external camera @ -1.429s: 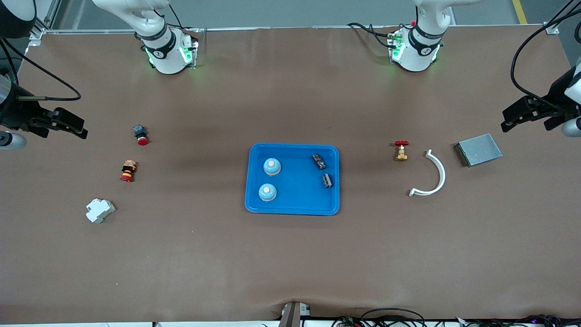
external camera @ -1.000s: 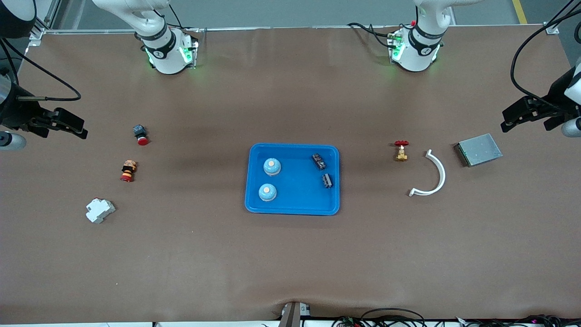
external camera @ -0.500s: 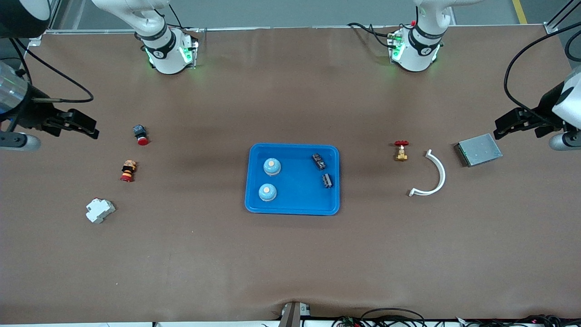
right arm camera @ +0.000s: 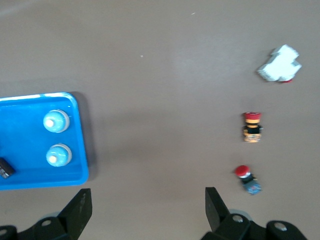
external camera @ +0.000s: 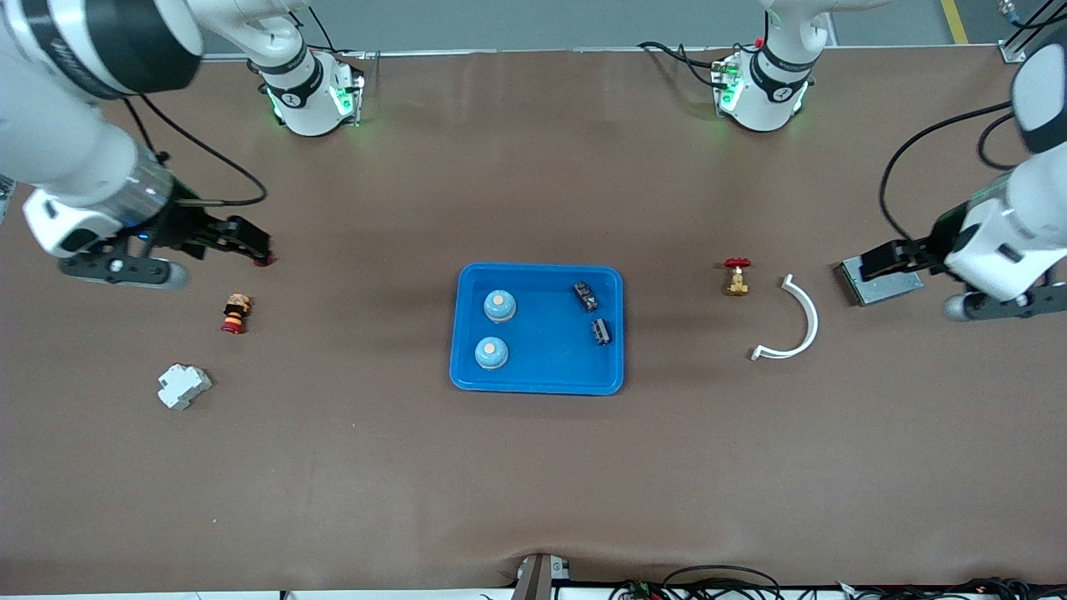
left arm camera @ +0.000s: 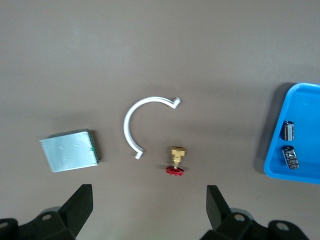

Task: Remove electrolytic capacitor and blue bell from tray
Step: 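Move the right gripper to the bells while the left gripper reaches capacitors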

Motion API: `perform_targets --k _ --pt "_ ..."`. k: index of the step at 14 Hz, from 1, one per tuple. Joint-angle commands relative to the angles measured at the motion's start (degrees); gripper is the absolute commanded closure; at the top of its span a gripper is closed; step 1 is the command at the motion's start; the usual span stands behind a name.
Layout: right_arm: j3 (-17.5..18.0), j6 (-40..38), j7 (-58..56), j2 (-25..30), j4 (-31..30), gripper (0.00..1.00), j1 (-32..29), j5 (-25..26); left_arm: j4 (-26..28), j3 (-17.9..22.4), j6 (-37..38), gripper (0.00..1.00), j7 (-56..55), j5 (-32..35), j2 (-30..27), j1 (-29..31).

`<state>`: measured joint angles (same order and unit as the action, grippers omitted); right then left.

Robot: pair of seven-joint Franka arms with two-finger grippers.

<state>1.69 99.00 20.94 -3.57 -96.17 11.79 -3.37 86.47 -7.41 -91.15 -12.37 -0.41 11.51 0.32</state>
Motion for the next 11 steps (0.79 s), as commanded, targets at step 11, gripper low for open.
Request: perform_targets --k 11 --pt "-0.6 20.5 24.0 -15.3 -3.1 0.00 17.2 -0.1 -1.0 -0.2 -15.4 0.00 -26.3 -6.2 10.6 -10.0"
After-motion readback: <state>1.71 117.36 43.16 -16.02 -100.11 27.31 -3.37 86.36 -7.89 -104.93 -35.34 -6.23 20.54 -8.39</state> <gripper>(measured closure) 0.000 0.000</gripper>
